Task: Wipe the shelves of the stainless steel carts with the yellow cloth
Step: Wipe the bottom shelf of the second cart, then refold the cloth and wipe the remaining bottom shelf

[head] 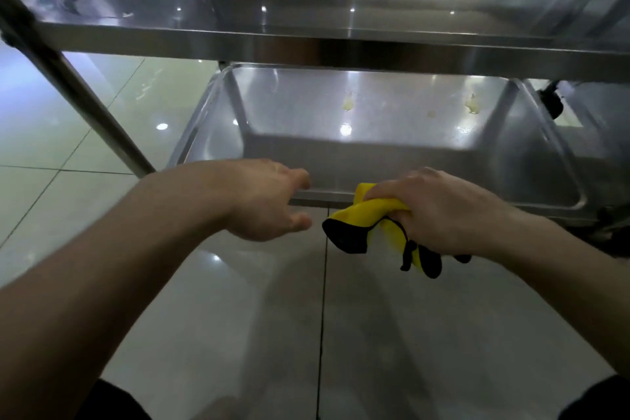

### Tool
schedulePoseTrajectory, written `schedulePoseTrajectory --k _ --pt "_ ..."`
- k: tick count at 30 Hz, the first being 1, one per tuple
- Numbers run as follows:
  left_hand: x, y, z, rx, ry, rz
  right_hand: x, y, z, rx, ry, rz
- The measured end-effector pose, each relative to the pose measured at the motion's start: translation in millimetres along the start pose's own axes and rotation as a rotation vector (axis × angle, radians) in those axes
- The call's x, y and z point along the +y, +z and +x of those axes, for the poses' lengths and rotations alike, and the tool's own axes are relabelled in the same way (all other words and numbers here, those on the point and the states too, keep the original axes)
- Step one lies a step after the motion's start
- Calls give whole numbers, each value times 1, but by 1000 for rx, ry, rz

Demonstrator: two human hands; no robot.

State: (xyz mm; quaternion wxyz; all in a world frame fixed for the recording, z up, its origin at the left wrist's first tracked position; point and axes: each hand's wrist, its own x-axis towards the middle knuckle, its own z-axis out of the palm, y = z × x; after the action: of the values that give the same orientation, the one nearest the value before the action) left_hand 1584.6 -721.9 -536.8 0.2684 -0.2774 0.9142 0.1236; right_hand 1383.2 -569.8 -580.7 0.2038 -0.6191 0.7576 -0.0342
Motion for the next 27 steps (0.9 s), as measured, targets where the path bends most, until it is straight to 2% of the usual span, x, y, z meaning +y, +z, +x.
schedulePoseTrajectory --k 3,6,11,13,15,18,21,22,25,27 --pt "-17 -1 -13 -37 -98 10 -1 11 8 120 -96 25" --pt "-38 -3 -33 -44 -148 -54 -7 29 20 161 -89 115" --pt "-76 19 -70 -37 -204 -373 -53 45 21 -46 -9 284" --pt "-89 34 -80 -18 -291 -512 -83 39 13 -109 23 329" --pt "-92 46 -97 30 -449 -652 -119 23 2 -151 42 365" --pt "-76 58 -144 123 -681 -991 -170 -17 -17 -216 23 381" --pt "-55 34 -207 217 -830 -1694 -215 -74 -36 -232 -59 397" --pt "-52 20 -228 248 -869 -1862 -233 -97 -44 -222 -89 402" --pt "-57 -33 -289 335 -887 -2016 -283 -162 -63 -239 -148 431" --pt "-67 -68 -323 311 -822 -2062 -316 -201 -69 -260 -179 426"
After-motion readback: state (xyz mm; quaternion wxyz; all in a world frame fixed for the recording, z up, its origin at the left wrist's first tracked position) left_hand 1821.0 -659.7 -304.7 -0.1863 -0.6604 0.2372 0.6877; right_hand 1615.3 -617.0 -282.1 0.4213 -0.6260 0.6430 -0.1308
